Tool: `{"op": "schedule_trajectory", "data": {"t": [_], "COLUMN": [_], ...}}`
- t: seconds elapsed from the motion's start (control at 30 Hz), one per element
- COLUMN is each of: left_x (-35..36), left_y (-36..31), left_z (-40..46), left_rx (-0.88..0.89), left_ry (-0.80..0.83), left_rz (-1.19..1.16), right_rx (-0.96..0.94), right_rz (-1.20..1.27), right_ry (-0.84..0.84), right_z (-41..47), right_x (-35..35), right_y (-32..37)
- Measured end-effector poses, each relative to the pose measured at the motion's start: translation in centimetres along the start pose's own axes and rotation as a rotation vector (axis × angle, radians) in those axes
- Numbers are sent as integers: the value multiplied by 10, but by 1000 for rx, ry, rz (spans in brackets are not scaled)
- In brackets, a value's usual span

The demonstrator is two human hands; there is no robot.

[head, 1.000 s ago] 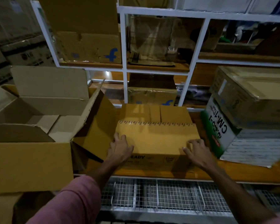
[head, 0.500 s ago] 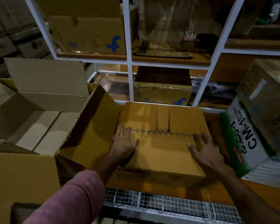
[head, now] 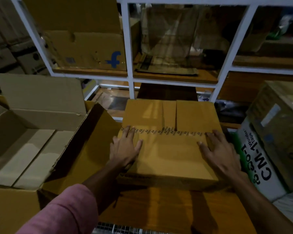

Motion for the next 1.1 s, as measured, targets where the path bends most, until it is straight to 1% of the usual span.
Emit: {"op": "schedule_trajectory", "data": {"t": [0.1,0.27,0.43,0.6,0.77,0.97,1.1], "left_x": [-35,-90,-147,-200,-250,-299,-329], "left_y": [-12,-30,-37,-29,-8,43,94], "left_z": [2,-7,-13,-13,-26,-32,-36], "left_rx": [13,67,108,107,79,30,-8], "left_ry": [-109,-319,-488,-608,-698,-760,-805], "left_rz": [-12,-12,4,-2,10,26,33], "right_rx": [-47,-81,-142,-220,-285,-353,-403], "right_rz": [14,37,94,98,92,94,101], "right_ry": [-125,-307,-449,-521,-548,-567,-583], "right_z": [8,-16,-32,-32,-24,-21,-27], "right_x": [-36,-81,-130,-170,-183,-188,-186], "right_y": [10,26,55,91,135,207,270]}}
Point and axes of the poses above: each hand's wrist, its own z-axis towards the middle knuckle, its own x-axis out of the palm, y = z × x, the point moved 4 cm from there along z, towards the middle knuckle, and after that the axes turned 4 degrees about z, right-handed, at the moved point
